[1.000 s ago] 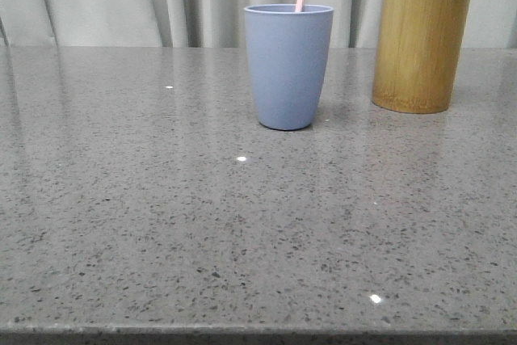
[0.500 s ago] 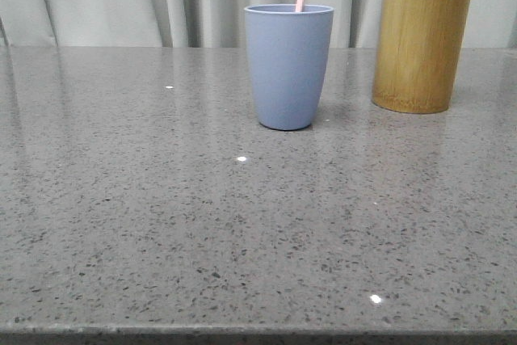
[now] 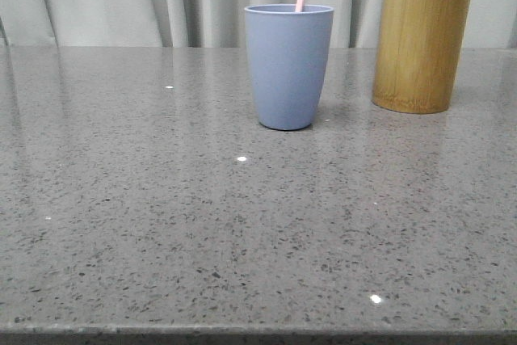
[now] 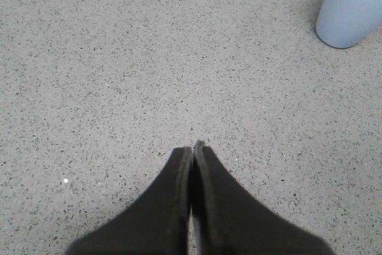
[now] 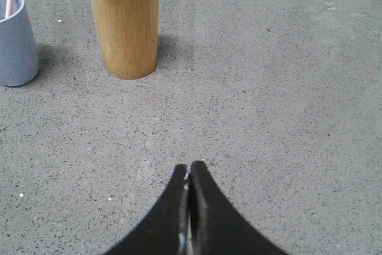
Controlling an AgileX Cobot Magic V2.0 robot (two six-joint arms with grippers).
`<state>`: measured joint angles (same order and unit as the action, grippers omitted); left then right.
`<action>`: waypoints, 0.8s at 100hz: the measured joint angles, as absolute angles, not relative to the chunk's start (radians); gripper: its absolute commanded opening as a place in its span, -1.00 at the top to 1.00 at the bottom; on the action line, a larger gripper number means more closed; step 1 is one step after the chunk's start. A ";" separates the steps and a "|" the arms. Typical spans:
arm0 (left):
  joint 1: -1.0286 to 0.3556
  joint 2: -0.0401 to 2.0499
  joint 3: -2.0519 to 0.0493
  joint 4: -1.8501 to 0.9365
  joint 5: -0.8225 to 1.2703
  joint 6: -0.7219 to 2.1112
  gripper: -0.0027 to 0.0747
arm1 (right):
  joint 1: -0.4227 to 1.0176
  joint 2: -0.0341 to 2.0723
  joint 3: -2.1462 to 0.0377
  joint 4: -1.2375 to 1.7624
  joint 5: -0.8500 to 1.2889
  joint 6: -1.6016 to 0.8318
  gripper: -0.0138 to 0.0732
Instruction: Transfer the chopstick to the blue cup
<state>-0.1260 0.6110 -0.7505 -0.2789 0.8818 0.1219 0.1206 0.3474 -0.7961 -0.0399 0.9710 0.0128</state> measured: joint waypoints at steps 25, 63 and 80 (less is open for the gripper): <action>-0.126 0.611 -0.751 -0.279 0.882 0.122 0.98 | 0.121 0.347 -0.796 -0.040 0.972 0.013 0.84; -0.126 0.611 -0.751 -0.279 0.882 0.122 0.98 | 0.121 0.347 -0.796 -0.040 0.972 0.013 0.84; -0.126 0.586 -0.718 -0.236 0.787 0.122 0.98 | 0.121 0.347 -0.796 -0.040 0.973 0.013 0.84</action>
